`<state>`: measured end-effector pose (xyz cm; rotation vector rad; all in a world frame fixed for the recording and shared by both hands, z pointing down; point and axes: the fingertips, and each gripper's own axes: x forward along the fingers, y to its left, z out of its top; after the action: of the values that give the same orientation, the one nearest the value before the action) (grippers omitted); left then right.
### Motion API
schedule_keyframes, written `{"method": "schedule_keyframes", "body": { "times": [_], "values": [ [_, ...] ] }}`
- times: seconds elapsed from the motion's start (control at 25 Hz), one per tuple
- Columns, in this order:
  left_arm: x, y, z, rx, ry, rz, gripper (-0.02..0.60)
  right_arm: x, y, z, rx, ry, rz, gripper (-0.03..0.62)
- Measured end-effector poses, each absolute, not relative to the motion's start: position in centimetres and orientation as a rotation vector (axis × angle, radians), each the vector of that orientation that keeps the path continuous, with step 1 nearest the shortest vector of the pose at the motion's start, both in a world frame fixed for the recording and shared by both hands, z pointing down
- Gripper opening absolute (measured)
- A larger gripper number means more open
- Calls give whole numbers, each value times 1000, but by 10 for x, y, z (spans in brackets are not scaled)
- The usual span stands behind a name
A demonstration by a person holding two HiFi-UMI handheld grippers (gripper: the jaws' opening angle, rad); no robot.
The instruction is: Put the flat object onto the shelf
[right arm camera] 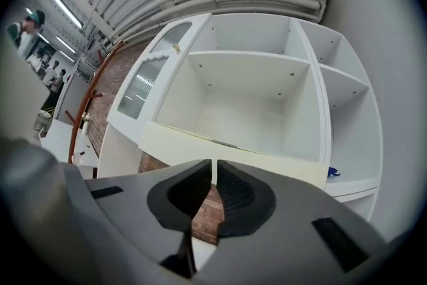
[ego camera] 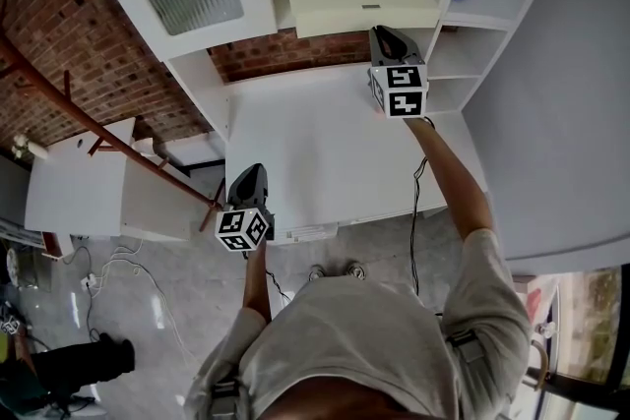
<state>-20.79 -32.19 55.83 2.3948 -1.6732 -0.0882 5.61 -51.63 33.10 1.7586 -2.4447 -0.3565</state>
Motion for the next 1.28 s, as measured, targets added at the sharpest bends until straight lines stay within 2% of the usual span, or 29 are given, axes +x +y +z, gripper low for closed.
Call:
{"method": "schedule_keyframes", "body": {
  "times": [1.28],
  "values": [
    [-225,-347,563,2361,-1708,-80,12,40,-590,339,1728,-2402,-325,46]
  ]
}}
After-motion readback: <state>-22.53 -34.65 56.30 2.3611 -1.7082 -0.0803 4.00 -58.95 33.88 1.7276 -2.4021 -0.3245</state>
